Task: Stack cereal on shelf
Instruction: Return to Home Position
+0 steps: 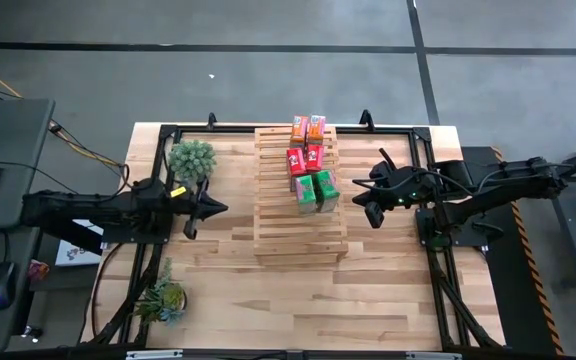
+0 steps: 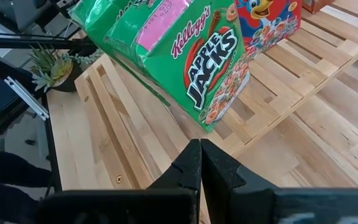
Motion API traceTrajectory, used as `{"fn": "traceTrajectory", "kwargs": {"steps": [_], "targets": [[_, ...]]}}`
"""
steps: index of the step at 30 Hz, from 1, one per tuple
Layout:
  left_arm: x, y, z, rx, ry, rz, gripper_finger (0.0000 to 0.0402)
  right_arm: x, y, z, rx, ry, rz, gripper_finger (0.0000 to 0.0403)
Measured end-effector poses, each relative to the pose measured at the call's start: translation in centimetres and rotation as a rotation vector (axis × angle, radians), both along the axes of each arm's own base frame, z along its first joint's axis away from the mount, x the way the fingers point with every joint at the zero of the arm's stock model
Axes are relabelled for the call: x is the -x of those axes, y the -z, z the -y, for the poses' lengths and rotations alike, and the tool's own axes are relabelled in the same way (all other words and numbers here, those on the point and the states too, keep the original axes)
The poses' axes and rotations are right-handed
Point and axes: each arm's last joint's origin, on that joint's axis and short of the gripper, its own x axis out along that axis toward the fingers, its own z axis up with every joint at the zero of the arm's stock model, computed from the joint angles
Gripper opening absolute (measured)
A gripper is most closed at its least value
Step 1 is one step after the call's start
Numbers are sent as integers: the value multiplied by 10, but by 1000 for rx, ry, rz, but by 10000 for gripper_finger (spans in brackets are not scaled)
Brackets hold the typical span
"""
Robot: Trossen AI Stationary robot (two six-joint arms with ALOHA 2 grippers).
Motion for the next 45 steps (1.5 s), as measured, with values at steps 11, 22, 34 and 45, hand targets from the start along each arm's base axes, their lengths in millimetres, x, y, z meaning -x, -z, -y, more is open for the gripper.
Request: {"fn": "traceTrajectory", "kwargs": {"steps": [11, 22, 34, 45], "targets": [[10, -10, 2, -29, 32, 111, 0, 0, 0, -1, -5, -25, -3, 0], [25, -13, 2, -44, -37, 166, 0, 0, 0, -1, -6, -25, -3, 0], [23, 6, -3, 172, -186, -23, 0, 0, 0, 0, -5, -13, 5, 0], [23, 7, -3, 166, -189, -40, 0, -1, -2, 0, 22, -5, 22, 0]]}}
